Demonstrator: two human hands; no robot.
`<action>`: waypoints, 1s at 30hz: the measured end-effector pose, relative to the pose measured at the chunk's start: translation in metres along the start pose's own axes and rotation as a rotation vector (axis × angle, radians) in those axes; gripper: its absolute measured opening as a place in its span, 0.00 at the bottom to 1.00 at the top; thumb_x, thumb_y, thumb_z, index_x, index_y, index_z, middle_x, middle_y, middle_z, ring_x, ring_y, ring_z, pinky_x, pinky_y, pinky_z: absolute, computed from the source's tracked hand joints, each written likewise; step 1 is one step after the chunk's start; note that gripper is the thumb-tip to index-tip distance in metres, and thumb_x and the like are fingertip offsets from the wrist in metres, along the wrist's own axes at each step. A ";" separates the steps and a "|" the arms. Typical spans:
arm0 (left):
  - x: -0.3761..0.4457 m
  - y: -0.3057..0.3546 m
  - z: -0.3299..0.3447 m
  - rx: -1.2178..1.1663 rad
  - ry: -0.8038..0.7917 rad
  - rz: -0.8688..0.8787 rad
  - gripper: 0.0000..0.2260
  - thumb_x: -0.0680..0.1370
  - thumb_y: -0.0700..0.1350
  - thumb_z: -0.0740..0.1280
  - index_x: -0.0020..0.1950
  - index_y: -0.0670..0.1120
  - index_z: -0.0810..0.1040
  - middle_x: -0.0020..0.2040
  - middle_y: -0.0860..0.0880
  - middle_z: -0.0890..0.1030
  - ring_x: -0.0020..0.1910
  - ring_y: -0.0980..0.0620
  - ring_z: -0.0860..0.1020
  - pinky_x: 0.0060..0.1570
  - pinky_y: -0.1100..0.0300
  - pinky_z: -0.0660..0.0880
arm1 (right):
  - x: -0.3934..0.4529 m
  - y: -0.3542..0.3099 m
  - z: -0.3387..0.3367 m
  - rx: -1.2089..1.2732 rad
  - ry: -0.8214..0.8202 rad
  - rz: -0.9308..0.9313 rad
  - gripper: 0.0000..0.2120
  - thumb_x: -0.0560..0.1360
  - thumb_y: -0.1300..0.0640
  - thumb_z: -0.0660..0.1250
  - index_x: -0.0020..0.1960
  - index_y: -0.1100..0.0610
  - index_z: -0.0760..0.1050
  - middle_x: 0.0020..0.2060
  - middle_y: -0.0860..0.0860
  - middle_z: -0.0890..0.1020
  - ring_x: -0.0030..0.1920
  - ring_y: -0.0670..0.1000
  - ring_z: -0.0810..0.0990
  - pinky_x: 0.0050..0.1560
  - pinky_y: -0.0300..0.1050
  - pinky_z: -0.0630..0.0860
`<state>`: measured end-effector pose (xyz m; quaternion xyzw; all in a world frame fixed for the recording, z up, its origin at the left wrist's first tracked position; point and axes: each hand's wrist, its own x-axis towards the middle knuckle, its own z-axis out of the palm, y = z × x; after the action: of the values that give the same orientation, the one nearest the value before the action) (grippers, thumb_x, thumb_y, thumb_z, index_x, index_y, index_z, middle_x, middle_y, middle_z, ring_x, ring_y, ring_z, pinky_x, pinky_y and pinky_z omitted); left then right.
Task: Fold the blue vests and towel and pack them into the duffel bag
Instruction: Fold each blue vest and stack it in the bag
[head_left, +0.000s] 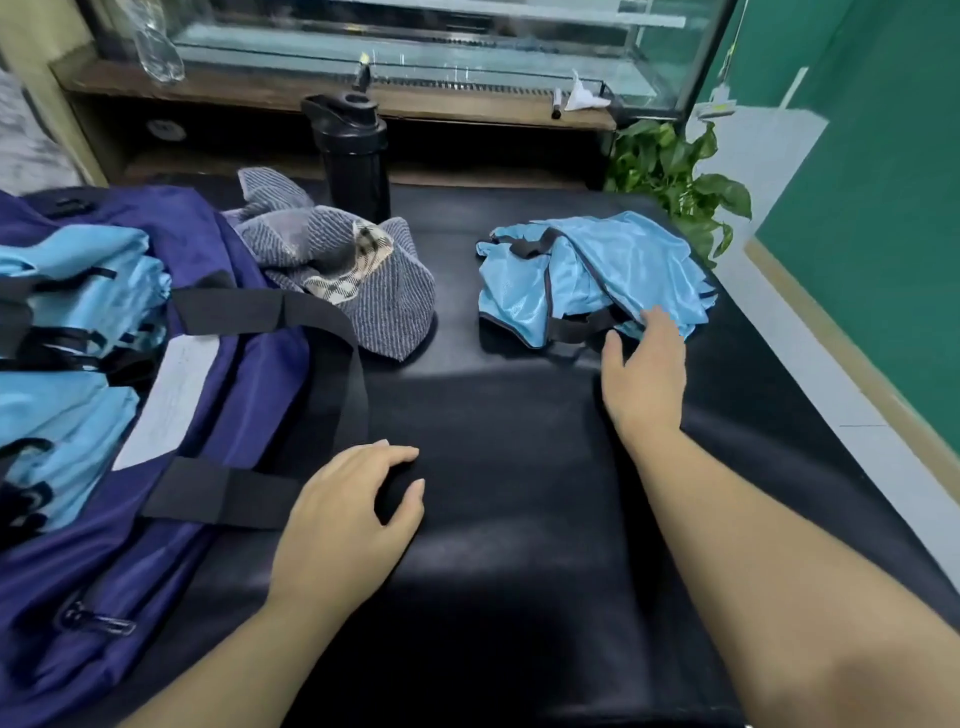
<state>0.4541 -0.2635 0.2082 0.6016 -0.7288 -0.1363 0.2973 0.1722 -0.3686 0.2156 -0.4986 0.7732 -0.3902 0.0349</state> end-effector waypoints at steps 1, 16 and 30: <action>0.000 0.000 0.001 0.004 0.010 0.008 0.16 0.72 0.55 0.62 0.55 0.52 0.80 0.53 0.61 0.79 0.60 0.59 0.74 0.57 0.62 0.68 | 0.009 0.002 0.003 -0.028 0.007 0.001 0.23 0.80 0.52 0.59 0.73 0.59 0.62 0.73 0.54 0.66 0.73 0.53 0.62 0.72 0.51 0.61; 0.000 0.000 0.002 -0.008 0.050 0.005 0.19 0.71 0.58 0.58 0.54 0.53 0.80 0.53 0.61 0.79 0.59 0.59 0.75 0.56 0.56 0.73 | 0.031 0.012 0.004 0.026 0.015 0.184 0.11 0.74 0.53 0.67 0.42 0.56 0.66 0.40 0.52 0.76 0.45 0.57 0.75 0.46 0.51 0.71; -0.001 0.002 -0.002 -0.085 -0.005 -0.028 0.12 0.73 0.45 0.71 0.56 0.50 0.79 0.56 0.57 0.79 0.59 0.54 0.76 0.59 0.59 0.69 | -0.085 -0.005 -0.037 0.059 -0.309 -0.104 0.24 0.75 0.46 0.68 0.33 0.52 0.56 0.32 0.47 0.64 0.34 0.49 0.60 0.34 0.44 0.59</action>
<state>0.4539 -0.2613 0.2109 0.5982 -0.7146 -0.1726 0.3190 0.2018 -0.2803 0.2156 -0.5909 0.7199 -0.3328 0.1476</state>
